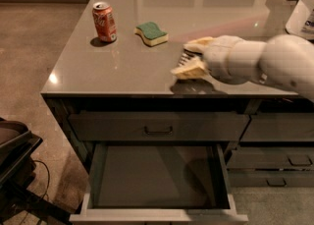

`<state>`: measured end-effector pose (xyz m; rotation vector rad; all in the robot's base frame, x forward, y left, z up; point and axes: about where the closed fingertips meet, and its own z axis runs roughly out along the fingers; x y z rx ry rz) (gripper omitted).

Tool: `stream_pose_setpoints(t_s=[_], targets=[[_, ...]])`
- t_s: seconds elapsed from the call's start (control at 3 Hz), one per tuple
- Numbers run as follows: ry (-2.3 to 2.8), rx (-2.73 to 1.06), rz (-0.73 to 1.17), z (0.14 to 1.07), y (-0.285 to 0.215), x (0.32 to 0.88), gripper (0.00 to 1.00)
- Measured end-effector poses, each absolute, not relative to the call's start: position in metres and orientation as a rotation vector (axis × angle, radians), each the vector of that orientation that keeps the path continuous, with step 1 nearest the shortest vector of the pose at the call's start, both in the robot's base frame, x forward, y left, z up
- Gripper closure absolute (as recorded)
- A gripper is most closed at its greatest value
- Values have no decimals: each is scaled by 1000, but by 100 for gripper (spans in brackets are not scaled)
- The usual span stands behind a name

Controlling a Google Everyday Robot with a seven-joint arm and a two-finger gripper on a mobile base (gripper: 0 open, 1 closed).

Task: Pick rxbar chocolate from middle drawer and place on counter

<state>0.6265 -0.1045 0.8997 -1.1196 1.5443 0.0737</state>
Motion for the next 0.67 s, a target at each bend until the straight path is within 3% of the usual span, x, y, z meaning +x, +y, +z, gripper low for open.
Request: stream_pose_setpoints(t_s=[0.33,0.67], targets=[[1493,-1198,288,874,-23,666,100],[1453,-1242,348,873,23,671,81]])
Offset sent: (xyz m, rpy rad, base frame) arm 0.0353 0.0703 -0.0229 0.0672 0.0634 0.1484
